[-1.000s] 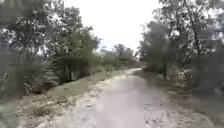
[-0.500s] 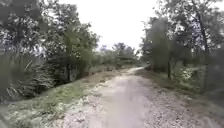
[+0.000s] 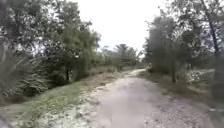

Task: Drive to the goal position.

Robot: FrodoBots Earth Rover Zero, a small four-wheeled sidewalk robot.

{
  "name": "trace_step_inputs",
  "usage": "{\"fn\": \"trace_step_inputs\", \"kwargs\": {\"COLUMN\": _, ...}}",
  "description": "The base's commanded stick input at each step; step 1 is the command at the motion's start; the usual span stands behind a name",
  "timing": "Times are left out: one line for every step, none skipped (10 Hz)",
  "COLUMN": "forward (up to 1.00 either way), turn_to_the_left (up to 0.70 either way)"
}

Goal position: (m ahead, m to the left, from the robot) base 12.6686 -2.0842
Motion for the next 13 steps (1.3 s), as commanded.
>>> {"fn": "trace_step_inputs", "kwargs": {"forward": 0.70, "turn_to_the_left": 0.00}}
{"fn": "trace_step_inputs", "kwargs": {"forward": 0.70, "turn_to_the_left": -0.12}}
{"fn": "trace_step_inputs", "kwargs": {"forward": 0.70, "turn_to_the_left": -0.35}}
{"fn": "trace_step_inputs", "kwargs": {"forward": 0.70, "turn_to_the_left": -0.35}}
{"fn": "trace_step_inputs", "kwargs": {"forward": 0.70, "turn_to_the_left": -0.35}}
{"fn": "trace_step_inputs", "kwargs": {"forward": 0.70, "turn_to_the_left": -0.35}}
{"fn": "trace_step_inputs", "kwargs": {"forward": 0.70, "turn_to_the_left": -0.22}}
{"fn": "trace_step_inputs", "kwargs": {"forward": 0.70, "turn_to_the_left": 0.00}}
{"fn": "trace_step_inputs", "kwargs": {"forward": 0.70, "turn_to_the_left": 0.00}}
{"fn": "trace_step_inputs", "kwargs": {"forward": 0.70, "turn_to_the_left": 0.00}}
{"fn": "trace_step_inputs", "kwargs": {"forward": 0.70, "turn_to_the_left": 0.00}}
{"fn": "trace_step_inputs", "kwargs": {"forward": 0.70, "turn_to_the_left": 0.00}}
{"fn": "trace_step_inputs", "kwargs": {"forward": 0.70, "turn_to_the_left": 0.00}}
